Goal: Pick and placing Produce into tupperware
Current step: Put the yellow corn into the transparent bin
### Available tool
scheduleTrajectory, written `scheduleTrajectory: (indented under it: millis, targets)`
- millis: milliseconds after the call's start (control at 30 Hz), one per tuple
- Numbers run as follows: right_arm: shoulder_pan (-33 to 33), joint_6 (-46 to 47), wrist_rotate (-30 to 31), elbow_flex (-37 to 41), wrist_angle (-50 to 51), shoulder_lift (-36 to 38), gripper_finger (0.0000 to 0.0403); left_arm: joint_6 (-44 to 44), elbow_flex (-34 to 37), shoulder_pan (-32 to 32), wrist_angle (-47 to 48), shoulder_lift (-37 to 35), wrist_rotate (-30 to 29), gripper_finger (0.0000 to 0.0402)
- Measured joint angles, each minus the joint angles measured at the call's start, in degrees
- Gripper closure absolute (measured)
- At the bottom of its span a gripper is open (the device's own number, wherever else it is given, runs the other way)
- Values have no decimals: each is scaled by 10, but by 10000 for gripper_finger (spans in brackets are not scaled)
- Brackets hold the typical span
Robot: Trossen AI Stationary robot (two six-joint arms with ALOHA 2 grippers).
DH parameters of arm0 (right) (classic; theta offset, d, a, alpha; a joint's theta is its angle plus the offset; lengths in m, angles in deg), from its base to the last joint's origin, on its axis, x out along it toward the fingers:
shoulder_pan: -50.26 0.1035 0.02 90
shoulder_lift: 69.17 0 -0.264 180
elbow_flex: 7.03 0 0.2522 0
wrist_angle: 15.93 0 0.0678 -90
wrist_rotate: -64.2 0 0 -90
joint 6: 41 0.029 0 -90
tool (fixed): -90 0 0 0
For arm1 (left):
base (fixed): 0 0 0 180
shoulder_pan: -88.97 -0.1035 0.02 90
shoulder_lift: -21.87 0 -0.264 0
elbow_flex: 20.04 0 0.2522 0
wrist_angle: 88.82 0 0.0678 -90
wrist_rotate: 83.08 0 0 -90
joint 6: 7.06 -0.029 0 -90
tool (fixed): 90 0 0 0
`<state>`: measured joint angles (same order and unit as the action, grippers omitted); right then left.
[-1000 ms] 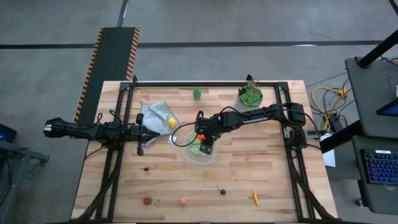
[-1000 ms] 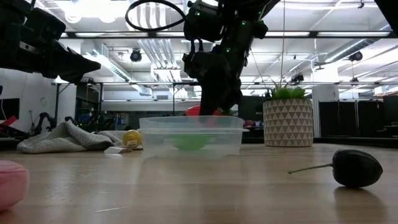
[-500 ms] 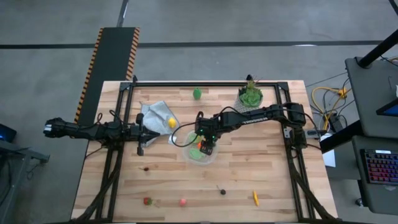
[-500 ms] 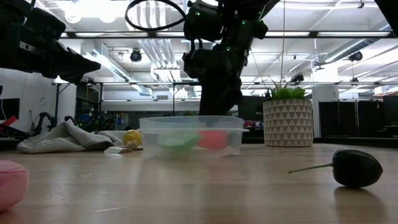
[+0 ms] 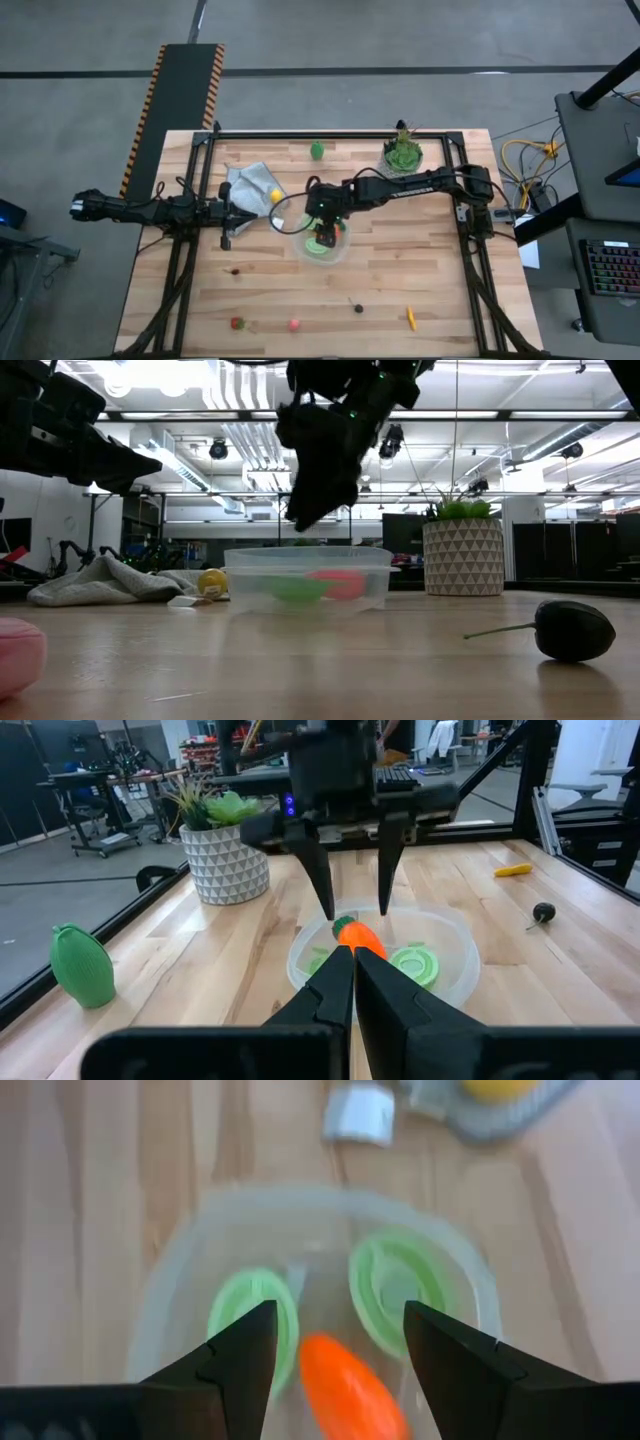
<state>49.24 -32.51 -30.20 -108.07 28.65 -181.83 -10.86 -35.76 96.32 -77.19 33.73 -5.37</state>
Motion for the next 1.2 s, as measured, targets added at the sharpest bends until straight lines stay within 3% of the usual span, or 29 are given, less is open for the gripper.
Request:
scheduleTrajectory:
  millis: [233,567,800,1200]
  targets:
    - [0,-31,28,-16,5,27,199,1,0,0,0,0,0,402]
    - [34,-49,31,-6,94,184,205,0,0,0,-5,-2,-2,402]
    - [126,-44,82,-3,176,284,211,-1,0,0,-5,-8,-7,402]
    - [322,108,245,-1,288,398,216,-1,0,0,-31,-12,-15,402]
